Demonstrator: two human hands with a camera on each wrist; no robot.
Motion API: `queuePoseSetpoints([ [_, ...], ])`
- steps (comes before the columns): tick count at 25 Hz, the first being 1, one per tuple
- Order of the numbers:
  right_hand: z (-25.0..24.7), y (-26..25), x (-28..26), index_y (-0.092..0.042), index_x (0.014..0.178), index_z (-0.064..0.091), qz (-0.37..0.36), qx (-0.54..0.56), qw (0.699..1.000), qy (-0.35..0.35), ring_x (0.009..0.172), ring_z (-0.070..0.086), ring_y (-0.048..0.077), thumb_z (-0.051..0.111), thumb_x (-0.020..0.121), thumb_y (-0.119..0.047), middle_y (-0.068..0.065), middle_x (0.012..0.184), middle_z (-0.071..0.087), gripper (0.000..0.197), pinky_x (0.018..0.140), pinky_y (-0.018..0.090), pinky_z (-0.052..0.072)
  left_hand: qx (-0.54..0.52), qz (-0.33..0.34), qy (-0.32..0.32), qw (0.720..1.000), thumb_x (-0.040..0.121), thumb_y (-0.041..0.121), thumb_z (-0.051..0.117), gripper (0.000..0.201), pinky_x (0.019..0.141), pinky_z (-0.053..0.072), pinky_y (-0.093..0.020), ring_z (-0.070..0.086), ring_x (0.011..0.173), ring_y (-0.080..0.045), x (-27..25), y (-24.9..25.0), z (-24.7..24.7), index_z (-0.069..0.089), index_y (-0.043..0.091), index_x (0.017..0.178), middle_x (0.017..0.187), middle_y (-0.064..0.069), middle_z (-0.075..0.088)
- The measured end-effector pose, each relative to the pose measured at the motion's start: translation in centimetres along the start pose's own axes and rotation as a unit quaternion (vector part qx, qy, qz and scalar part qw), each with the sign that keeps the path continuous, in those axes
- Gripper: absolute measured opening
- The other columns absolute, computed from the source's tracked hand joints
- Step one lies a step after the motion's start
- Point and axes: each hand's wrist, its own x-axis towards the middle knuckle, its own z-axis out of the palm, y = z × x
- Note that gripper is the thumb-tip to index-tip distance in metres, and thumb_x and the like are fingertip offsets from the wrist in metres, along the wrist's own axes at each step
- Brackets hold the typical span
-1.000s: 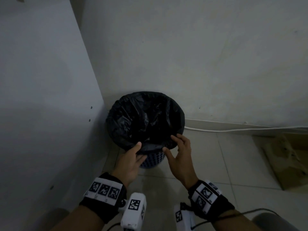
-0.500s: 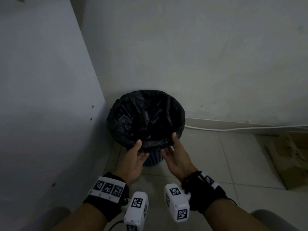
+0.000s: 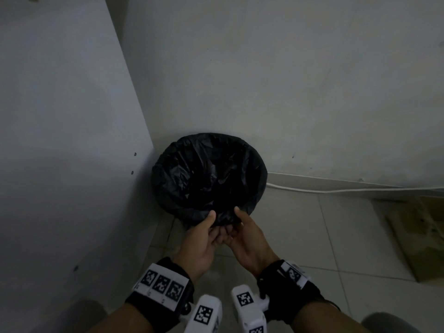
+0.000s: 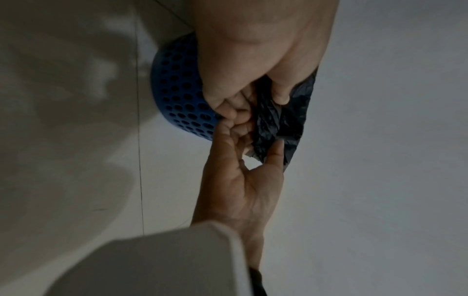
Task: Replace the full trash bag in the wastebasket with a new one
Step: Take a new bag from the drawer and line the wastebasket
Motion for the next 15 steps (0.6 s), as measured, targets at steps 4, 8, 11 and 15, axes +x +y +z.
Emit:
queuePoseSetpoints([
  [4,-0.03,-0.49,0.33,-0.009,0.127,0.060,-0.003,-0.016,1.000,0.023,0.083,0.065,0.015,0.050,0.099,-0.031,0.008,0.114,0.070,0.037,0.071,0.027,0.053,-0.029,0.009,-0.003,1.000,0.098,0.021,0.051,0.034,0.071,0.054,-0.025,0.068,0.097,-0.017,0.06,0.47,-0.04,0.053,0.014,0.131,0.123,-0.009,0.065],
  [8,0.32,-0.65,0.51,-0.010,0.127,0.058,-0.024,-0.022,0.999,0.038,0.092,0.064,0.019,0.049,0.100,-0.024,0.004,0.108,0.071,0.032,0.082,0.032,0.052,-0.041,0.010,0.002,0.999,0.099,0.026,0.050,0.040,0.080,0.050,-0.030,0.064,0.105,-0.021,0.21,0.52,-0.11,0.050,0.014,0.136,0.128,-0.010,0.062],
  [11,0.26,-0.20,0.70,-0.010,0.128,0.058,-0.046,-0.011,0.998,0.049,0.108,0.063,0.025,0.048,0.100,-0.023,0.008,0.121,0.068,0.032,0.096,0.039,0.051,-0.056,0.008,-0.010,0.998,0.099,0.027,0.048,0.040,0.084,0.049,-0.033,0.064,0.106,-0.022,0.18,0.55,-0.15,0.049,0.012,0.137,0.127,-0.011,0.062],
  [15,0.12,-0.46,0.70,-0.017,0.128,0.059,-0.019,0.000,0.998,0.058,0.088,0.060,0.016,0.038,0.102,-0.043,0.002,0.110,0.070,0.042,0.074,0.029,0.046,-0.071,0.028,-0.009,0.997,0.099,0.024,0.048,0.043,0.097,0.045,-0.037,0.061,0.109,-0.022,0.52,0.71,-0.29,0.043,0.014,0.141,0.131,-0.010,0.059],
])
